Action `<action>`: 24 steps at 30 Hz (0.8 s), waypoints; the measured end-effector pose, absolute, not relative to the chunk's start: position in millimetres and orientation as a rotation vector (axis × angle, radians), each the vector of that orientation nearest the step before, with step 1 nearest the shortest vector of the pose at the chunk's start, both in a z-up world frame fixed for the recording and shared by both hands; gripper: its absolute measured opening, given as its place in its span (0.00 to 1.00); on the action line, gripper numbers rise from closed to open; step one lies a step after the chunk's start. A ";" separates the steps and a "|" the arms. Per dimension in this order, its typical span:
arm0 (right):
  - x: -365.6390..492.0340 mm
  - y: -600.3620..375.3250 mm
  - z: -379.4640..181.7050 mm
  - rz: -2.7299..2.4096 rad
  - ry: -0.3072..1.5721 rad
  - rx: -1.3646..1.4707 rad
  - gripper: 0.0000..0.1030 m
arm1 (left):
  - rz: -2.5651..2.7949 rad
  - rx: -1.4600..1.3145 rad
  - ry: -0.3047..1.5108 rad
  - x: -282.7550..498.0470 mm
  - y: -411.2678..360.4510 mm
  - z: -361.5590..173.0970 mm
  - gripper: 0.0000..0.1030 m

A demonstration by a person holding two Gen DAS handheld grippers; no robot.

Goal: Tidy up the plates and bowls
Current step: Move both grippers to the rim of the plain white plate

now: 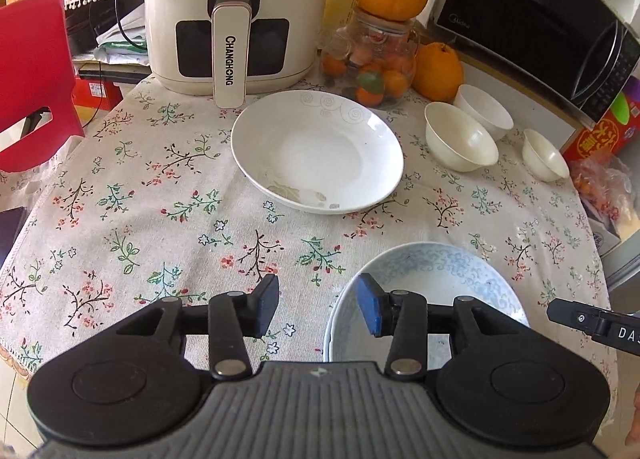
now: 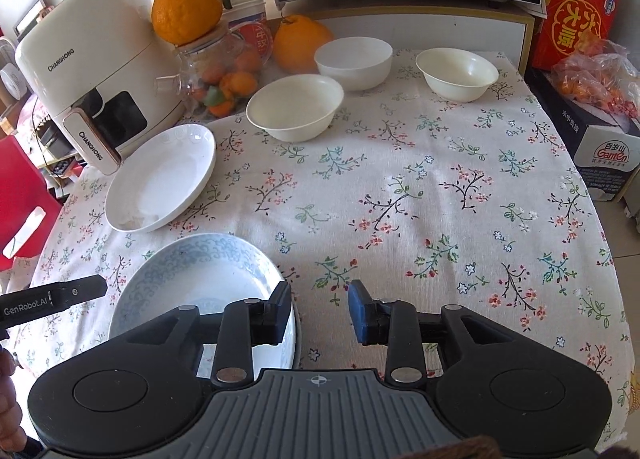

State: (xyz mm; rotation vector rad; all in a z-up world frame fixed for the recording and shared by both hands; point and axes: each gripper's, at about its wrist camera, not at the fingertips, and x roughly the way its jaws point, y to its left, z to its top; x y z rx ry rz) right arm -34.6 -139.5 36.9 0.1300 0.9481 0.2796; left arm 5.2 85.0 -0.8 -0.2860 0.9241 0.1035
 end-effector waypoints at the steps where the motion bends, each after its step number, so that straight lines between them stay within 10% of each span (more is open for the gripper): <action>1: -31.0 -139.8 37.7 0.278 0.946 0.136 0.41 | 0.108 -0.296 0.923 7.3 88.3 0.7 0.42; 24: 38.9 -116.1 29.4 0.316 0.981 0.306 0.61 | 0.256 -0.462 0.922 57.1 140.2 -1.7 0.57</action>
